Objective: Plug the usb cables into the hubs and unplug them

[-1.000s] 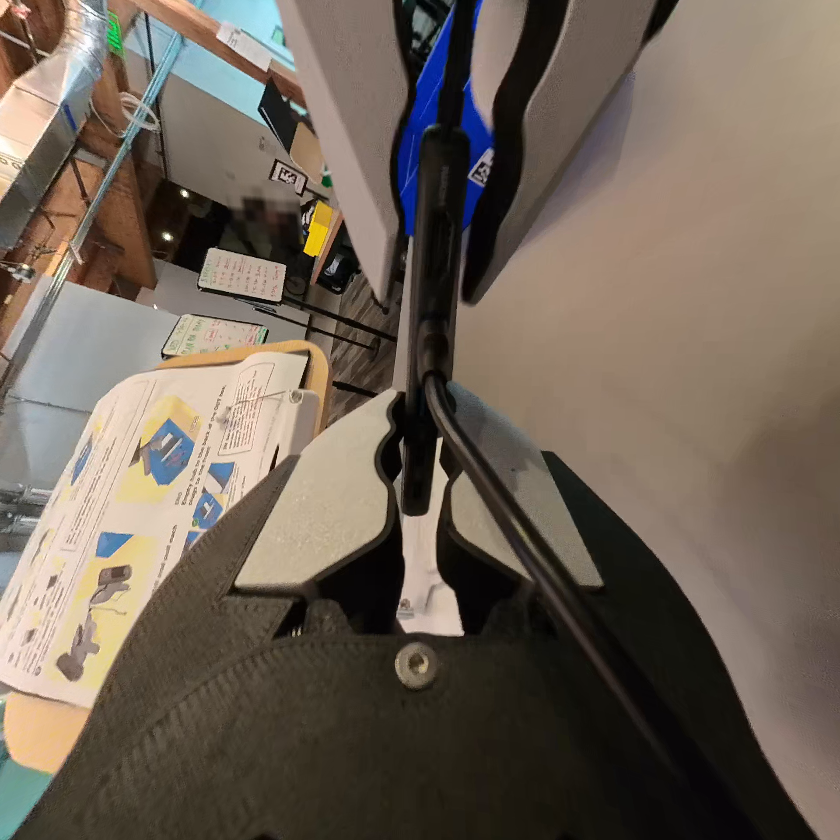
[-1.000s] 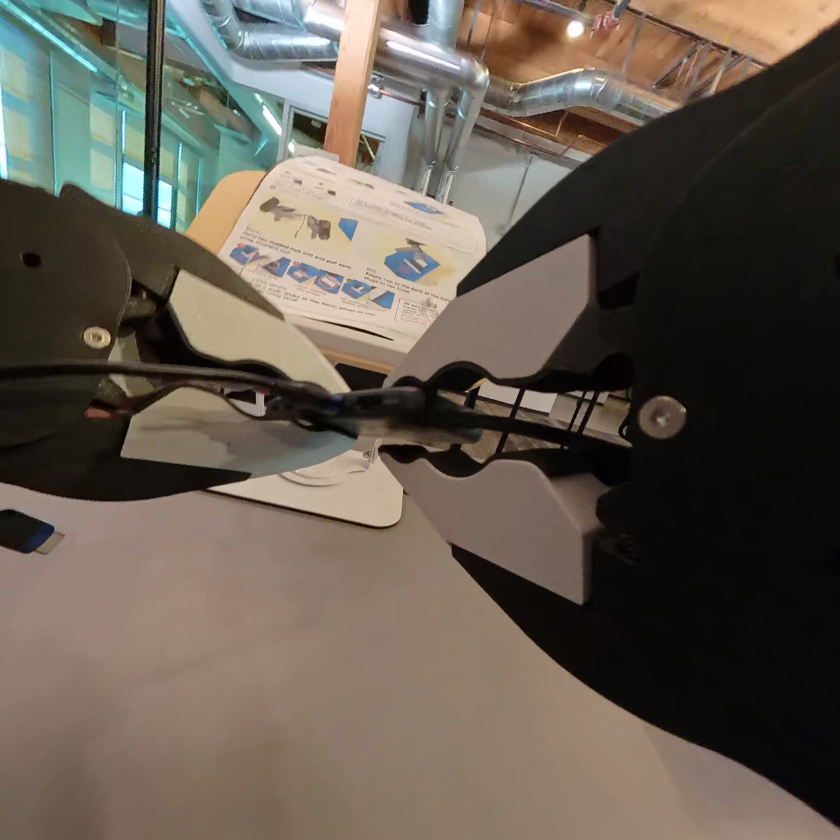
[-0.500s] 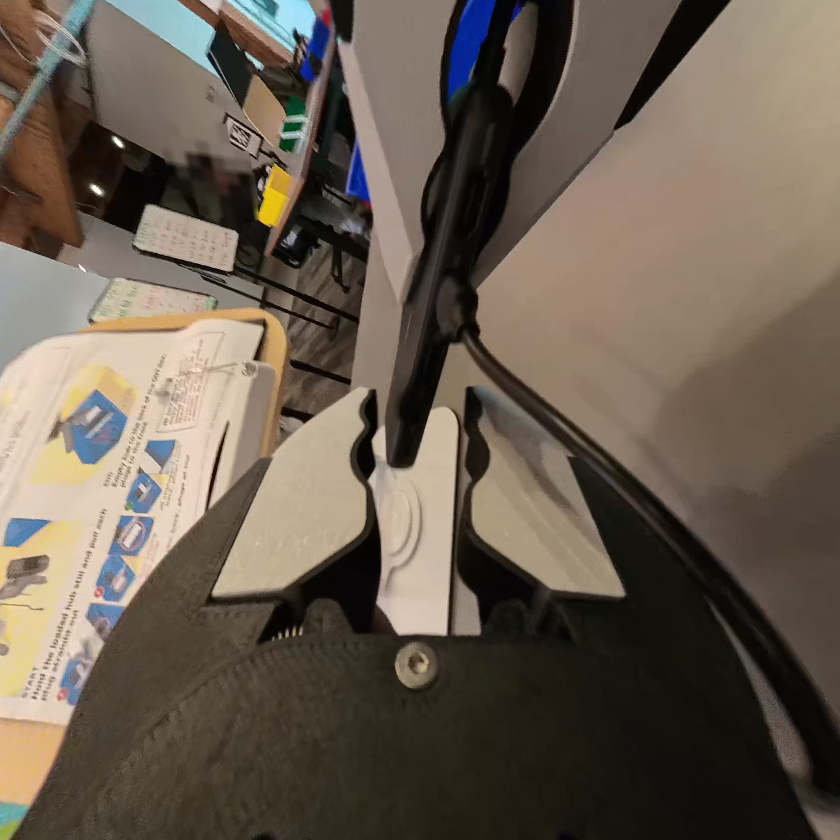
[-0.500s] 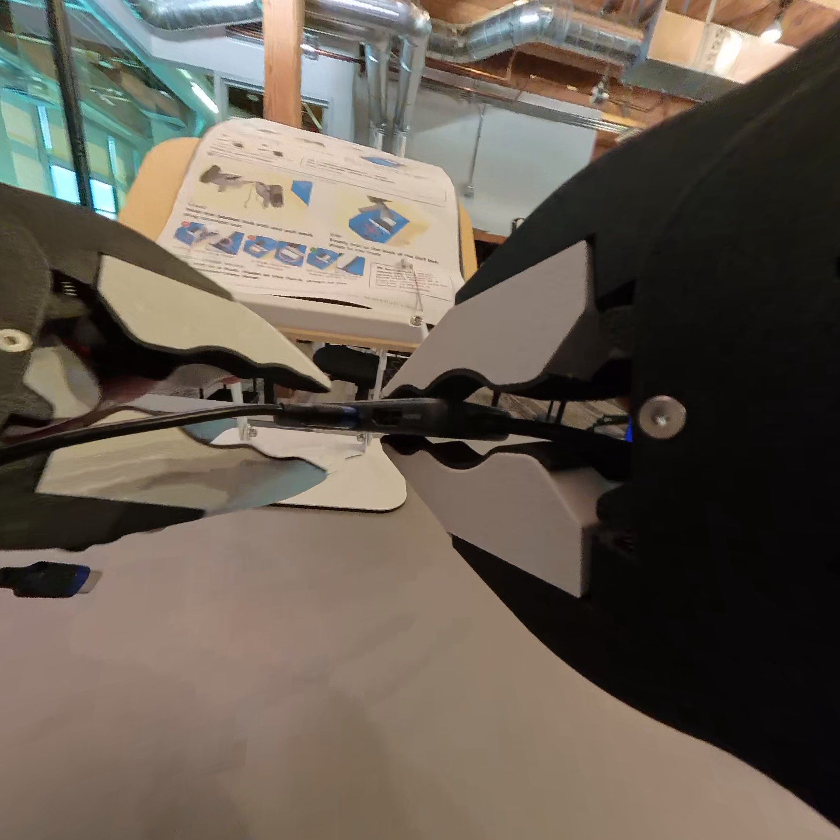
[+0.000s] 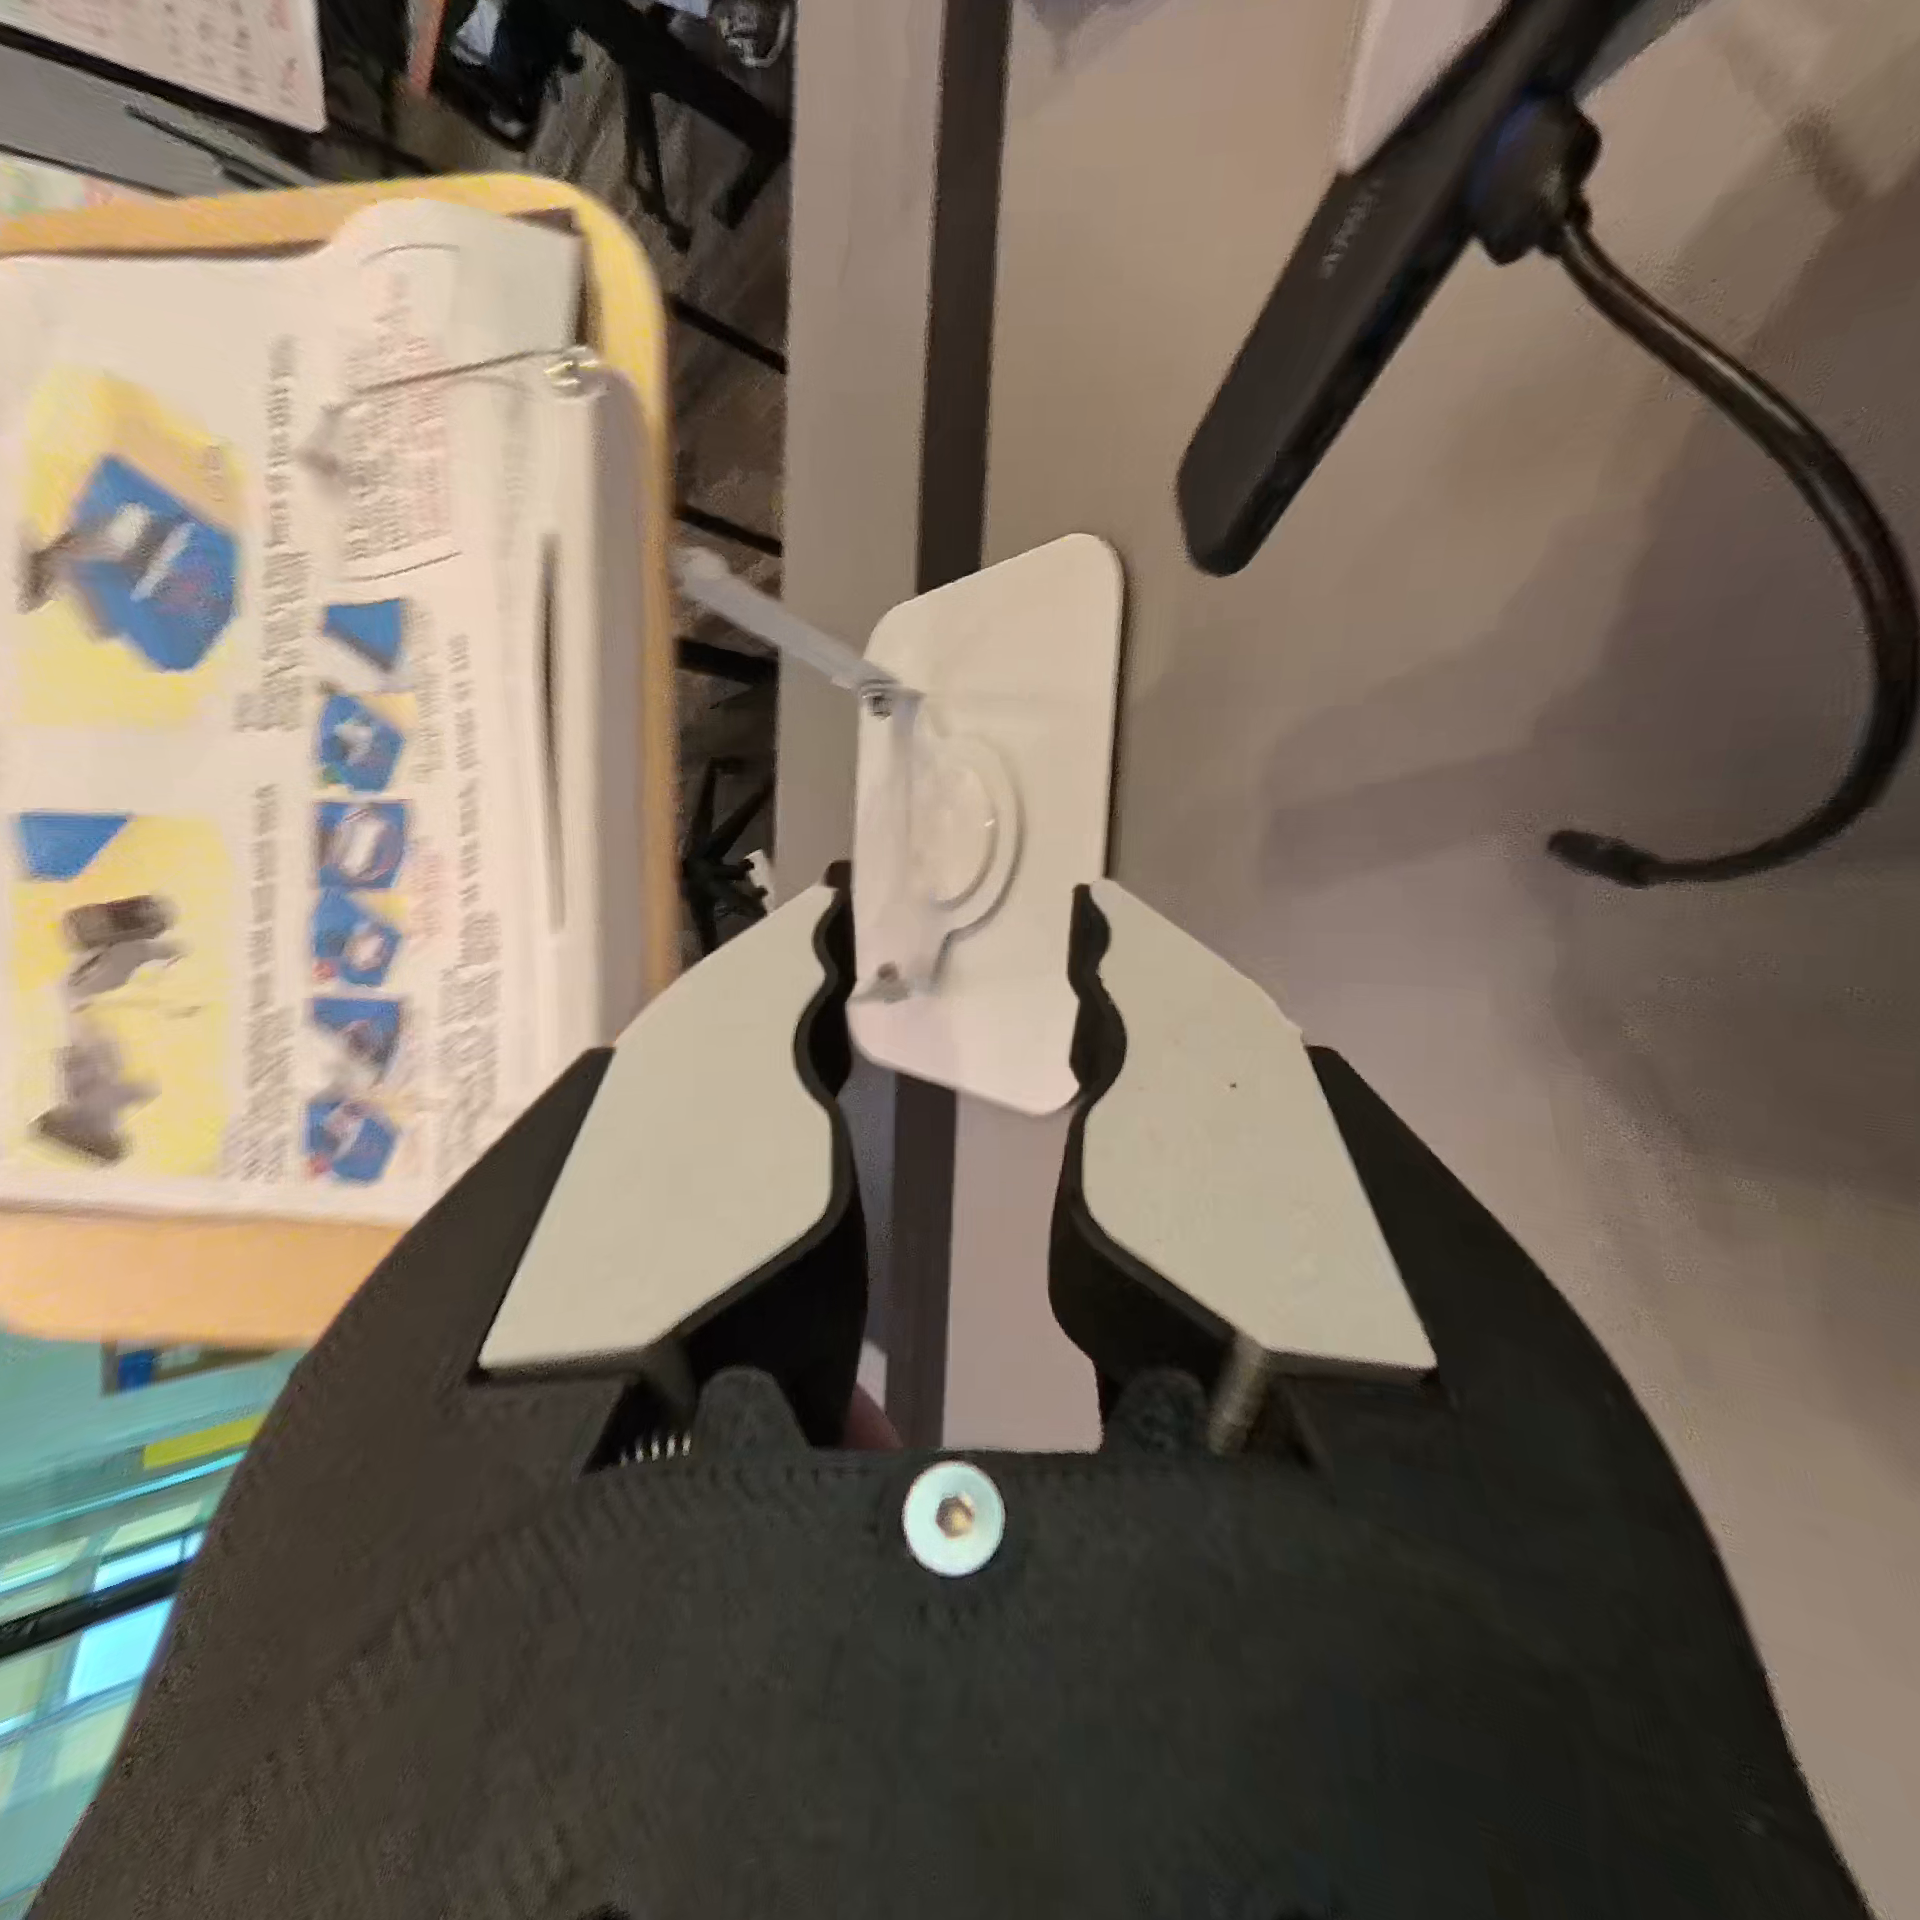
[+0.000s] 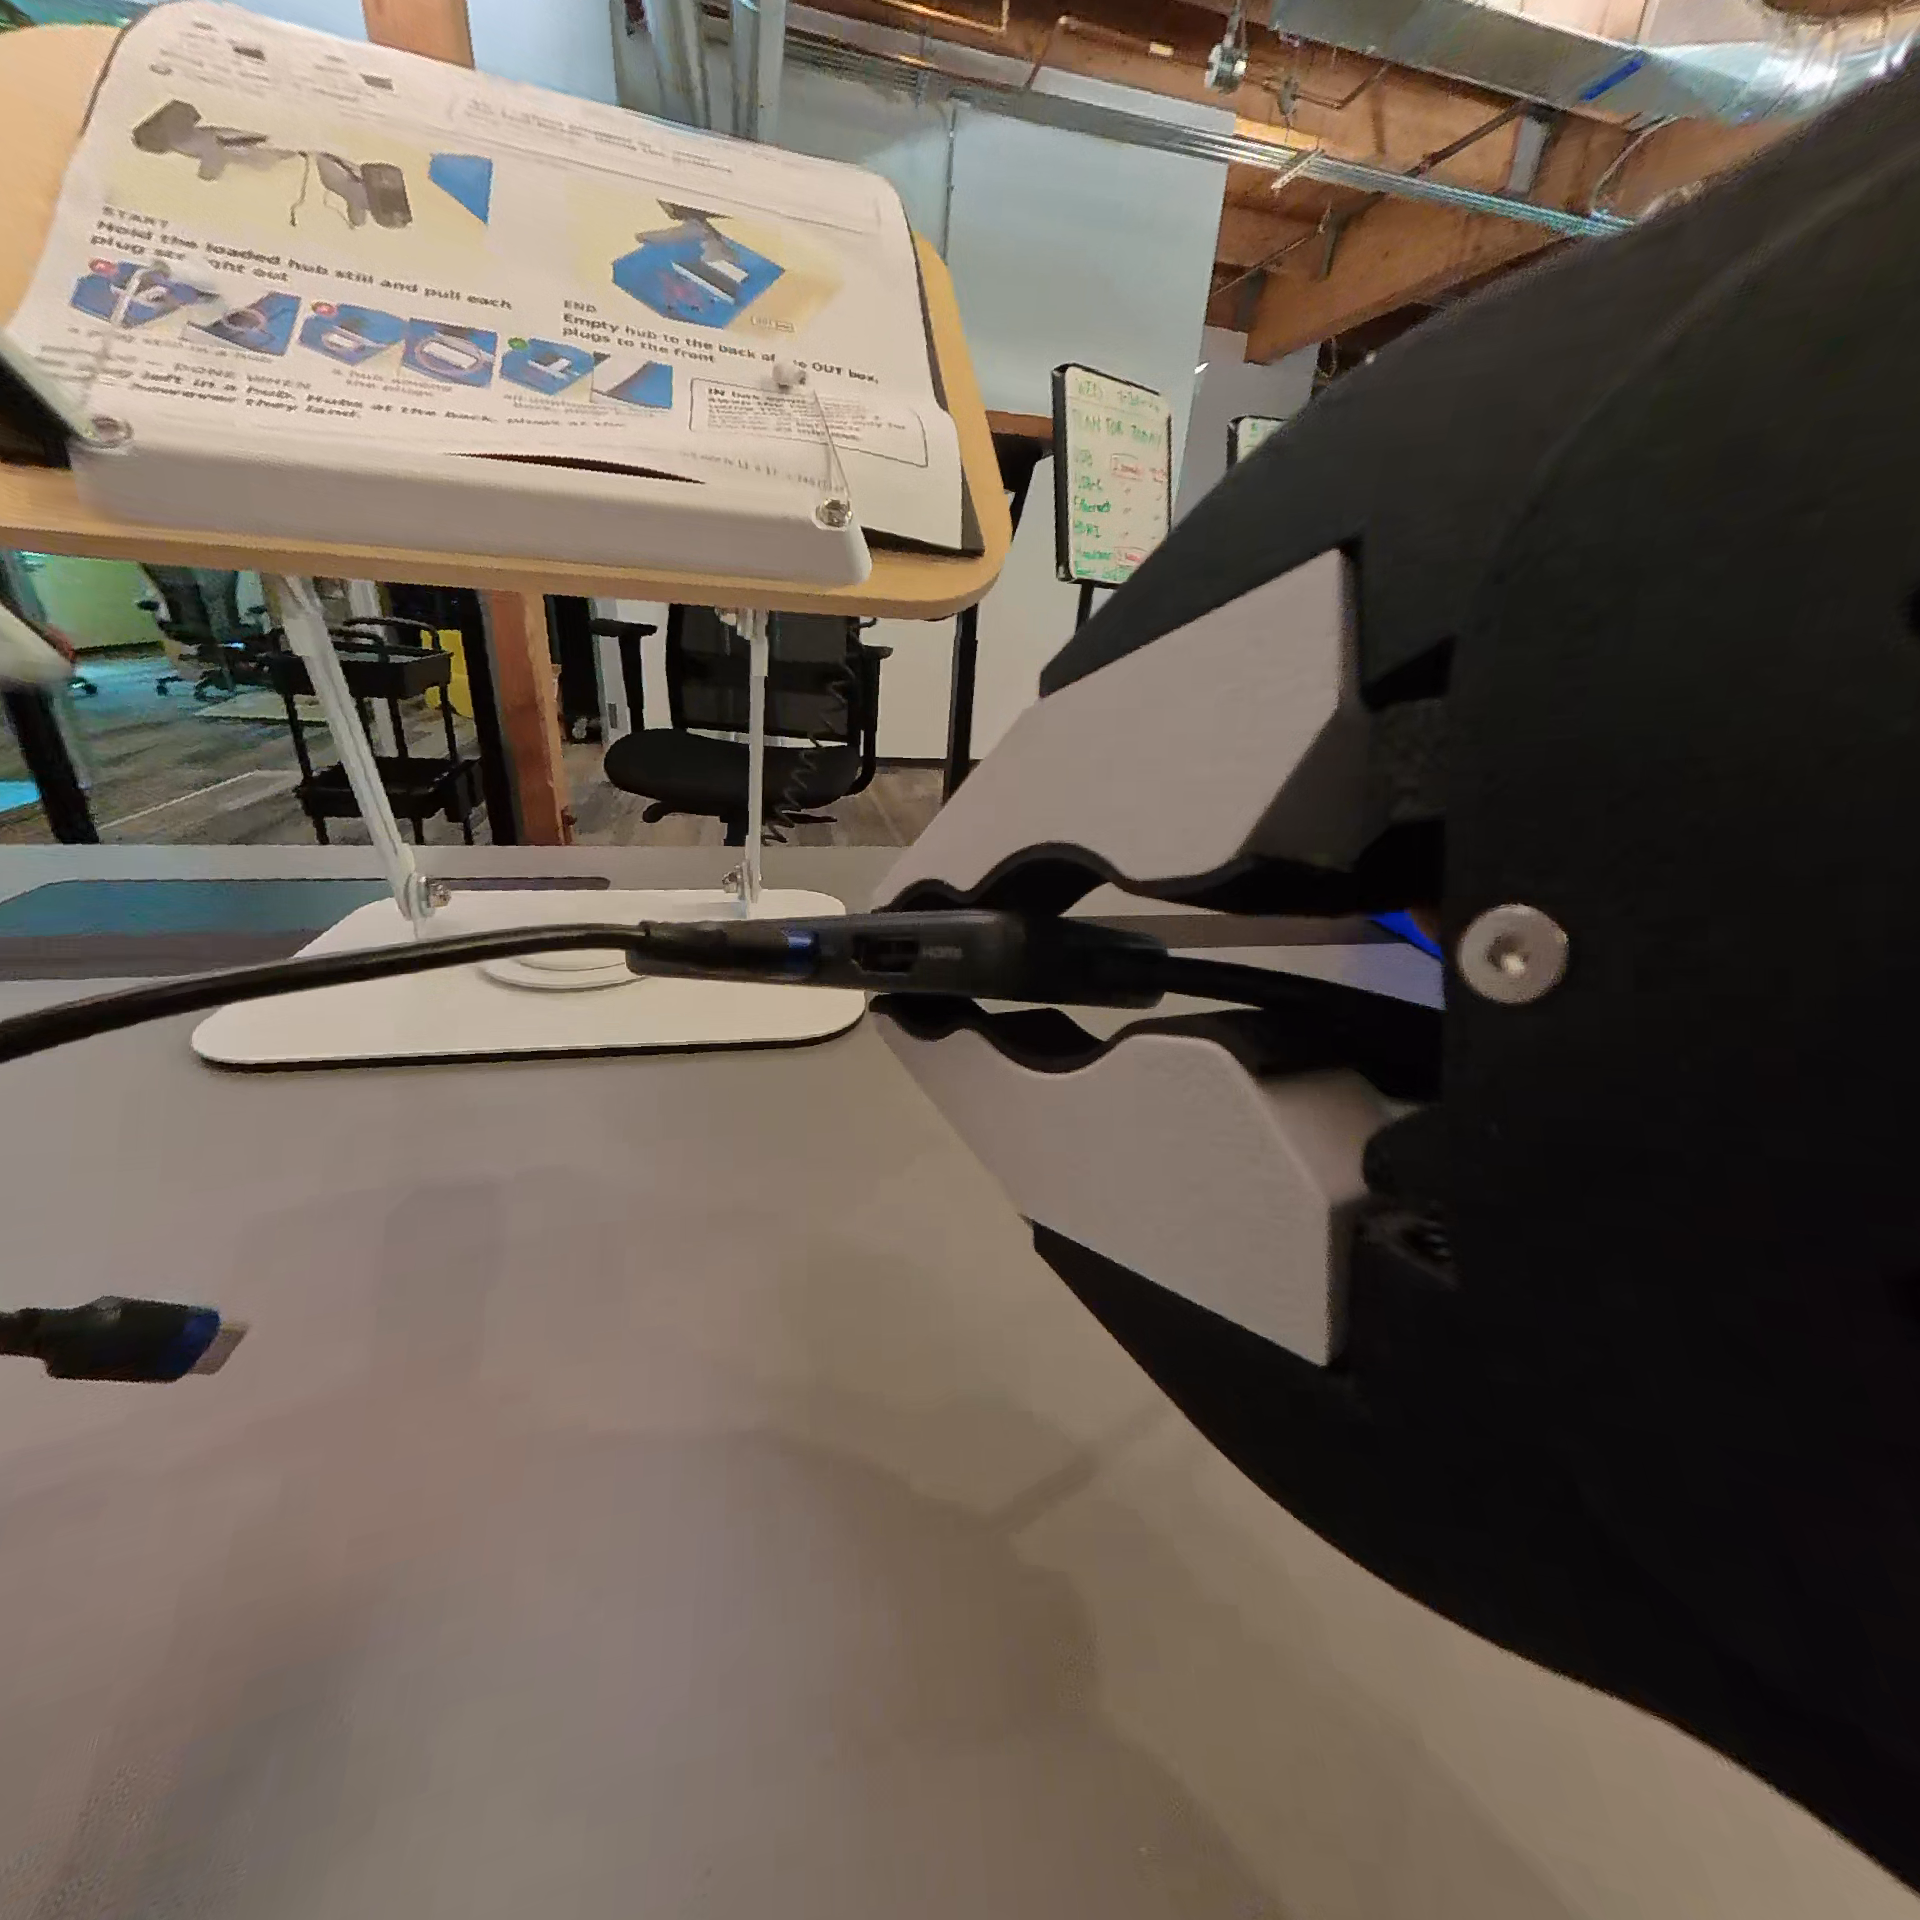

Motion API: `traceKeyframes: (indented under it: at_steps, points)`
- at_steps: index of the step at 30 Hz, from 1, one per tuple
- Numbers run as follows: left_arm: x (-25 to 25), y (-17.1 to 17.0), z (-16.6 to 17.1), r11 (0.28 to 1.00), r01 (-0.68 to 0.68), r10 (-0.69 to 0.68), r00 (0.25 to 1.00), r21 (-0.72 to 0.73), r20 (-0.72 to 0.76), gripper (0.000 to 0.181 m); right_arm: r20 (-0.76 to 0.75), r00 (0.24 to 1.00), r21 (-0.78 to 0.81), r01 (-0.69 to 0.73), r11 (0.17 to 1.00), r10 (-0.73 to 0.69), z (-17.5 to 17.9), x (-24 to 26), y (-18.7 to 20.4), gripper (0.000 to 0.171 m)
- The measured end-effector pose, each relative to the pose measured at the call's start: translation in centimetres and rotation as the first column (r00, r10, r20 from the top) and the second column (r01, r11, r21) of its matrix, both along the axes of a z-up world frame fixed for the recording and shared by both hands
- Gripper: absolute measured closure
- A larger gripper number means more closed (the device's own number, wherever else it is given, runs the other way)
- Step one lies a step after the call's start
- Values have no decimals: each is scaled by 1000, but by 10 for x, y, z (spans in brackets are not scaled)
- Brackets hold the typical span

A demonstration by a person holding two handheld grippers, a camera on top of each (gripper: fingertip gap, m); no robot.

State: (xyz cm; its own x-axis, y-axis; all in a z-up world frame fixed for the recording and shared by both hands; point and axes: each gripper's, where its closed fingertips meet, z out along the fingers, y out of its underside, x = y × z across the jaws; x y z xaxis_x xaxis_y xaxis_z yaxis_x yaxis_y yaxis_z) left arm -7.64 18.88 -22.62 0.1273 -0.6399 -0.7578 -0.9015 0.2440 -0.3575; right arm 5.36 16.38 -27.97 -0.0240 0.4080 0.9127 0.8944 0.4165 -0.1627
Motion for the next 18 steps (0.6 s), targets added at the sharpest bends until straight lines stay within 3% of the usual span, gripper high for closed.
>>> traceKeyframes:
  at_steps: [1,4,8,10,14,18]
  points:
    - [-9,-3,15,1000,-21,20,1000,7,12,142,-4,1000,-5,5,1000,-5,-2,0,0,161]
    - [-61,-20,62,986,-128,125,991,102,38,144,-18,1000,-8,-5,1000,5,-6,0,-2,162]
    - [-166,-54,81,942,-308,312,950,132,-11,145,-2,1000,-25,-25,999,25,-17,-1,-6,161]
    - [-213,-70,71,916,-382,390,919,125,-51,148,16,999,-27,-34,999,35,-25,-3,-7,162]
    - [-280,-98,20,878,-478,476,868,22,-144,152,71,997,-24,-15,1000,17,-39,0,-6,161]
    - [-318,-113,-30,852,-519,497,843,-68,-208,152,129,991,-5,-22,1000,23,-52,1,-9,161]
